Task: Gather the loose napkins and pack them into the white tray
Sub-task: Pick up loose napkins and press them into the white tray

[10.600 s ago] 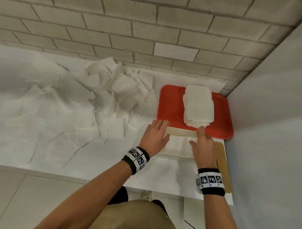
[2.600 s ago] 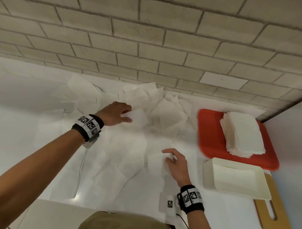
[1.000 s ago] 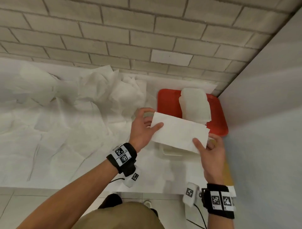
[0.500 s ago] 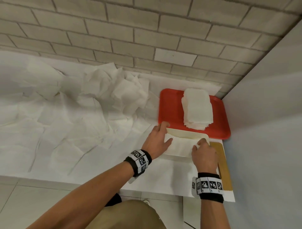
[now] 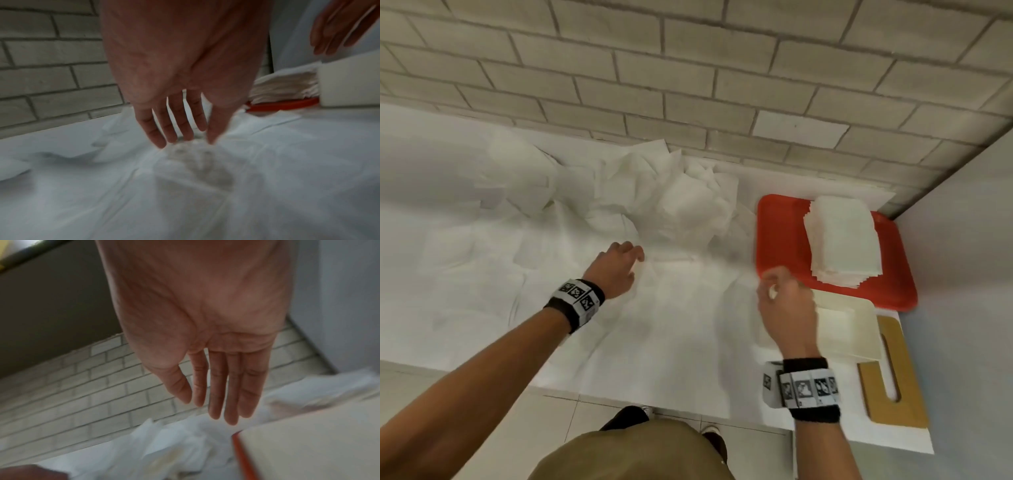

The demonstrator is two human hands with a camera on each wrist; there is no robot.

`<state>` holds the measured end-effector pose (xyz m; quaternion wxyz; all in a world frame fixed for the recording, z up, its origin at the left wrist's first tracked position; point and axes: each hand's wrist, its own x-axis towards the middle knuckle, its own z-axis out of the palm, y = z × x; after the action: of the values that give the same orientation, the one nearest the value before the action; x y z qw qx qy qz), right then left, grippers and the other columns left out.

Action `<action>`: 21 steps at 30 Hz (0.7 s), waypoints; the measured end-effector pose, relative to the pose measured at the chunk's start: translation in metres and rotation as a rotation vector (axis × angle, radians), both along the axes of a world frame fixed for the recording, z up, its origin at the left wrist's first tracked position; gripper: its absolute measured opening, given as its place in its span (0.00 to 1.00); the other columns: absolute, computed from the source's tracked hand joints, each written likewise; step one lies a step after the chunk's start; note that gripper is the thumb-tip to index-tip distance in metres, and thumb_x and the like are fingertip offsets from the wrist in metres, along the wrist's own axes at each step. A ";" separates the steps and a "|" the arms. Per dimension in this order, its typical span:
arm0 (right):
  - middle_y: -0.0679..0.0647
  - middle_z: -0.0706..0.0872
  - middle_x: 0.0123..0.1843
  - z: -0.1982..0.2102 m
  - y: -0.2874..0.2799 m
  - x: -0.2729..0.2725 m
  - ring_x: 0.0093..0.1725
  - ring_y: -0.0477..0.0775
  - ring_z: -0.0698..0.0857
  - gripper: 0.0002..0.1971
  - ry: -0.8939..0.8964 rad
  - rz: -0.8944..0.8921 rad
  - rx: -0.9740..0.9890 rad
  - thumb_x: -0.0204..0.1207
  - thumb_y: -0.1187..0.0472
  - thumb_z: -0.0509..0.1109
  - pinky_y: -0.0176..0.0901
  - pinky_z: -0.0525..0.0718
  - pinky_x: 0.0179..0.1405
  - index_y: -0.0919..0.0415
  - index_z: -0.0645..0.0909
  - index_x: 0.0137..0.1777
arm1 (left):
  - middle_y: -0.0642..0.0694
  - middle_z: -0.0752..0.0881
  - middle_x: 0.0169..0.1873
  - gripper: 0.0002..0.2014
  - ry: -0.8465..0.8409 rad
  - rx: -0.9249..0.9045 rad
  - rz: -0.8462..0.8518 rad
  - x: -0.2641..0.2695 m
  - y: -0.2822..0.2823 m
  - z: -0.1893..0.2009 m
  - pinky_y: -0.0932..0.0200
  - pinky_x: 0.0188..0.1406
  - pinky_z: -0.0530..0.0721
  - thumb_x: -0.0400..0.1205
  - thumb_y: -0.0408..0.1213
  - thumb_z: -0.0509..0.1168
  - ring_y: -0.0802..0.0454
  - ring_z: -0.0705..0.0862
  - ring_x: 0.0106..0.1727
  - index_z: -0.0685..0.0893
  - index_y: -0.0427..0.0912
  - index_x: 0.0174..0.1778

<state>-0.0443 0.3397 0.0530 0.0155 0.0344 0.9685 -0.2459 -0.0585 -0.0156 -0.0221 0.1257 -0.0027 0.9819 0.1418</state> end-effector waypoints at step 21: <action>0.48 0.95 0.64 -0.039 -0.159 -0.022 0.64 0.50 0.94 0.21 -0.103 0.134 -0.956 0.82 0.56 0.84 0.54 0.92 0.66 0.50 0.84 0.73 | 0.54 0.93 0.47 0.11 0.282 0.862 0.056 -0.009 -0.034 0.103 0.63 0.48 0.88 0.82 0.47 0.81 0.56 0.92 0.48 0.90 0.50 0.56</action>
<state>-0.0661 0.1809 0.0142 0.0934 -0.0268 0.7451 -0.6599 -0.0676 -0.0494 0.0810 -0.0233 0.0427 0.8403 0.5400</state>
